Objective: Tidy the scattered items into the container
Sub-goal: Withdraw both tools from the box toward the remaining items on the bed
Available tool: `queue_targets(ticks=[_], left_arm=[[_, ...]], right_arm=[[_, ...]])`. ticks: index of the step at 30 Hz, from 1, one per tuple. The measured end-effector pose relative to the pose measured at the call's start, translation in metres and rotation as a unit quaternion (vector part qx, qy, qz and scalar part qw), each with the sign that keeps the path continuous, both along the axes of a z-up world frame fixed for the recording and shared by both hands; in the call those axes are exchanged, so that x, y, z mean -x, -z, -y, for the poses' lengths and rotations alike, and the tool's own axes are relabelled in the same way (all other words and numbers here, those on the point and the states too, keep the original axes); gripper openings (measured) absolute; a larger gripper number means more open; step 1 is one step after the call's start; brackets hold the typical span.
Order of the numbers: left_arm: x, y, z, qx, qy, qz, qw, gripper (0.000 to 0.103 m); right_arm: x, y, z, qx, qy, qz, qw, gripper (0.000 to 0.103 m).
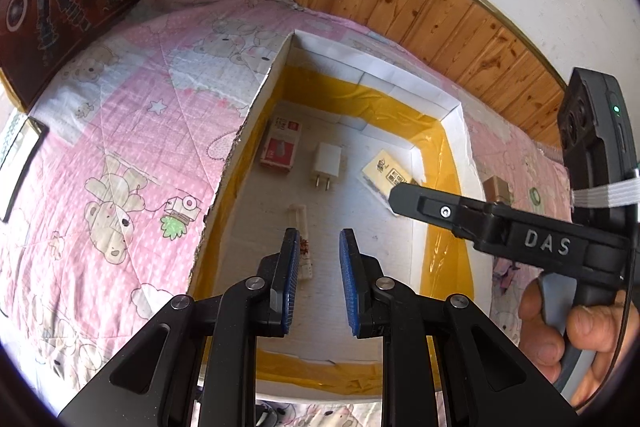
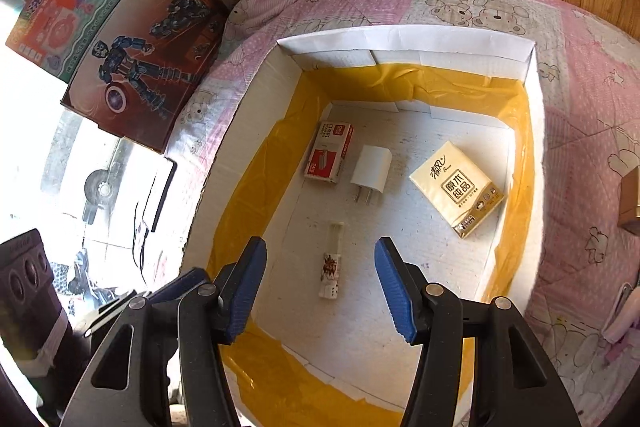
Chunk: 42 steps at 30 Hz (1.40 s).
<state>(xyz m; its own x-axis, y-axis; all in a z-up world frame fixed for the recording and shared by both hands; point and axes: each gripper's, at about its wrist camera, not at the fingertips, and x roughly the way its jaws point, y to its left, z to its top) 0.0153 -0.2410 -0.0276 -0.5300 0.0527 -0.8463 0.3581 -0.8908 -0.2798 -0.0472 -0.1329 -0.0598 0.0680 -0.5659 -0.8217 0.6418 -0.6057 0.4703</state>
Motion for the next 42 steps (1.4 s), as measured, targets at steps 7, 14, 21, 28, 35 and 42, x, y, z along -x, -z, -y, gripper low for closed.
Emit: queue_targets(ticks=[7, 14, 21, 28, 35, 42], left_arm=[[0.002, -0.002, -0.012, 0.015, 0.011, 0.001, 0.9998, 0.021], [-0.001, -0.007, -0.025, 0.036, 0.033, 0.001, 0.9988, 0.021], [-0.004, -0.009, -0.043, 0.042, 0.047, -0.001, 0.9980, 0.021], [-0.006, -0.018, -0.065, 0.044, 0.067, -0.015, 0.9966, 0.021], [-0.010, -0.022, -0.071, 0.042, 0.069, -0.023, 0.9965, 0.021], [-0.007, -0.028, -0.103, 0.033, 0.103, -0.039, 0.9934, 0.021]], right_arm=[[-0.019, -0.019, -0.046, 0.028, -0.005, -0.052, 0.998, 0.058], [-0.052, -0.026, -0.074, 0.023, -0.032, -0.125, 0.991, 0.058], [-0.064, -0.034, -0.081, 0.021, -0.041, -0.157, 0.986, 0.058], [-0.073, -0.036, -0.088, 0.013, -0.040, -0.177, 0.983, 0.058], [-0.079, -0.043, -0.102, 0.014, -0.037, -0.190, 0.981, 0.058], [-0.077, -0.043, -0.128, 0.019, -0.031, -0.175, 0.984, 0.058]])
